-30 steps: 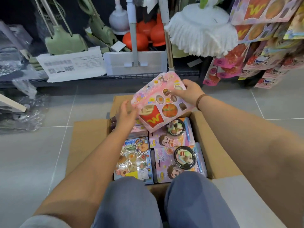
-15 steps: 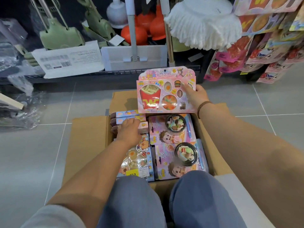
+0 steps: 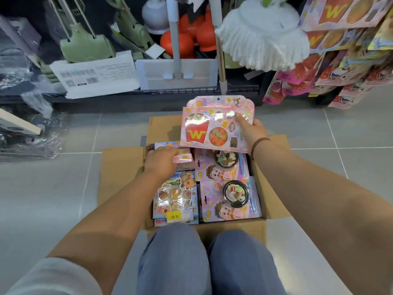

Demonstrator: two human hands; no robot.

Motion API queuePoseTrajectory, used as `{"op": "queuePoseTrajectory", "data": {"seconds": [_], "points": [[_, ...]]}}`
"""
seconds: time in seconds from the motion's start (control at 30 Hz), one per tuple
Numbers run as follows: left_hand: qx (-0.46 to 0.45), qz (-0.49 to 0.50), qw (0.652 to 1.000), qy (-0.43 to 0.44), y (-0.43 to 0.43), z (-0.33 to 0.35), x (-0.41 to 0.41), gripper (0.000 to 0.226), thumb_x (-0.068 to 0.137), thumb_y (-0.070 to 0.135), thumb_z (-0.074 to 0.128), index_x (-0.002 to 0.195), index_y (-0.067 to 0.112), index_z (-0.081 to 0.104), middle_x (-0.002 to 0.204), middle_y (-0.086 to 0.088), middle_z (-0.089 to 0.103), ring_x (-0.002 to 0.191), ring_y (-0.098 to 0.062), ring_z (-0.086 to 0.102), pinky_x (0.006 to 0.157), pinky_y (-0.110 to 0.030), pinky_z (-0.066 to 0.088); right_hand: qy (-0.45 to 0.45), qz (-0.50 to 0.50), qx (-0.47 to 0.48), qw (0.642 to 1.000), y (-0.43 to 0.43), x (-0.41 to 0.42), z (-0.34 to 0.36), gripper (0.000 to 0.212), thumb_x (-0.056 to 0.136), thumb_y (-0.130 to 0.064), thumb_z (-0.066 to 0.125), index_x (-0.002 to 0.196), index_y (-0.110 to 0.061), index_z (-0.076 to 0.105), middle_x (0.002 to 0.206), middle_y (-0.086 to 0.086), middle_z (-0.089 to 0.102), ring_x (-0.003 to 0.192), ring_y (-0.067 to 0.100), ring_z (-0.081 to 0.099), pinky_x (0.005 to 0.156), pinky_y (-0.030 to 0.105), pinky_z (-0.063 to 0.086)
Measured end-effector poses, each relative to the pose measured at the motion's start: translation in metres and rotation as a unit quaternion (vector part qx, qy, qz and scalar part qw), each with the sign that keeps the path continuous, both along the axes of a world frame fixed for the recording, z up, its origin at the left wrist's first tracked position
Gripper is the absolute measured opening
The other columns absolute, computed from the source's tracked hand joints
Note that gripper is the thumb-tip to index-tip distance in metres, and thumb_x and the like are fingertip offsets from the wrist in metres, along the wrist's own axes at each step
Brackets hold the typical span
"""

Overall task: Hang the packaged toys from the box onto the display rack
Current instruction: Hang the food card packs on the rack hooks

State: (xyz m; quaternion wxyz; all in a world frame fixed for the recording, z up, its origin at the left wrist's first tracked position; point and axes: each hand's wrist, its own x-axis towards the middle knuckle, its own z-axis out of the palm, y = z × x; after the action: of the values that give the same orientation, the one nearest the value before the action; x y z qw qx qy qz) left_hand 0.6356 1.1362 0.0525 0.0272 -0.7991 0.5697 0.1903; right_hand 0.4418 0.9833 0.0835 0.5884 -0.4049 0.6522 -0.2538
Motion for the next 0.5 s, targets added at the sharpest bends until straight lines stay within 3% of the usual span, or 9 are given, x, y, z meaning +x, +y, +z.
{"op": "queuePoseTrajectory", "data": {"seconds": [0.1, 0.23, 0.37, 0.43, 0.5], "points": [[0.015, -0.021, 1.0, 0.016, 0.013, 0.078, 0.003, 0.032, 0.087, 0.021, 0.056, 0.118, 0.025, 0.058, 0.124, 0.002, 0.059, 0.113, -0.022, 0.055, 0.086, -0.032, 0.042, 0.02, -0.033, 0.019, 0.999, 0.008, 0.004, 0.065, 0.033, 0.082, -0.042, 0.068, 0.098, -0.019, 0.051, 0.104, 0.004, 0.06, 0.09, 0.023, 0.058, 0.086, 0.033, 0.05], [0.03, -0.036, 0.998, 0.031, 0.019, 0.2, 0.005, 0.027, 0.093, 0.025, 0.049, 0.119, 0.018, 0.049, 0.112, -0.008, 0.062, 0.099, -0.03, 0.059, 0.071, -0.033, 0.042, 0.053, -0.055, 0.013, 0.997, 0.021, 0.0, 0.167, 0.039, 0.079, -0.043, 0.071, 0.1, -0.015, 0.054, 0.109, 0.01, 0.063, 0.097, 0.028, 0.06, 0.097, 0.043, 0.048], [-0.018, 0.057, 0.989, 0.134, 0.017, 0.331, 0.005, 0.03, 0.092, 0.026, 0.053, 0.119, 0.016, 0.044, 0.101, -0.006, 0.059, 0.091, -0.028, 0.057, 0.072, -0.035, 0.04, 0.068, -0.115, 0.002, 0.991, 0.024, -0.017, 0.288, 0.055, 0.081, -0.042, 0.069, 0.12, -0.007, 0.054, 0.121, 0.013, 0.06, 0.111, 0.03, 0.058, 0.099, 0.04, 0.045], [-0.056, 0.116, 0.968, 0.216, 0.013, 0.384, 0.007, 0.023, 0.091, 0.025, 0.056, 0.11, 0.018, 0.045, 0.096, -0.004, 0.057, 0.087, -0.026, 0.055, 0.071, -0.035, 0.041, 0.069, -0.15, -0.012, 0.986, 0.023, -0.028, 0.342, 0.058, 0.085, -0.04, 0.066, 0.128, -0.006, 0.05, 0.128, 0.012, 0.057, 0.115, 0.029, 0.056, 0.095, 0.036, 0.044], [-0.09, 0.169, 0.941, 0.28, 0.007, 0.432, 0.011, 0.019, 0.089, 0.023, 0.06, 0.099, 0.02, 0.044, 0.097, -0.004, 0.058, 0.083, -0.023, 0.054, 0.064, -0.032, 0.039, 0.08, -0.156, -0.032, 0.984, 0.023, -0.04, 0.395, 0.054, 0.088, -0.04, 0.061, 0.128, -0.007, 0.049, 0.123, 0.009, 0.057, 0.107, 0.027, 0.056, 0.085, 0.032, 0.042]]}}
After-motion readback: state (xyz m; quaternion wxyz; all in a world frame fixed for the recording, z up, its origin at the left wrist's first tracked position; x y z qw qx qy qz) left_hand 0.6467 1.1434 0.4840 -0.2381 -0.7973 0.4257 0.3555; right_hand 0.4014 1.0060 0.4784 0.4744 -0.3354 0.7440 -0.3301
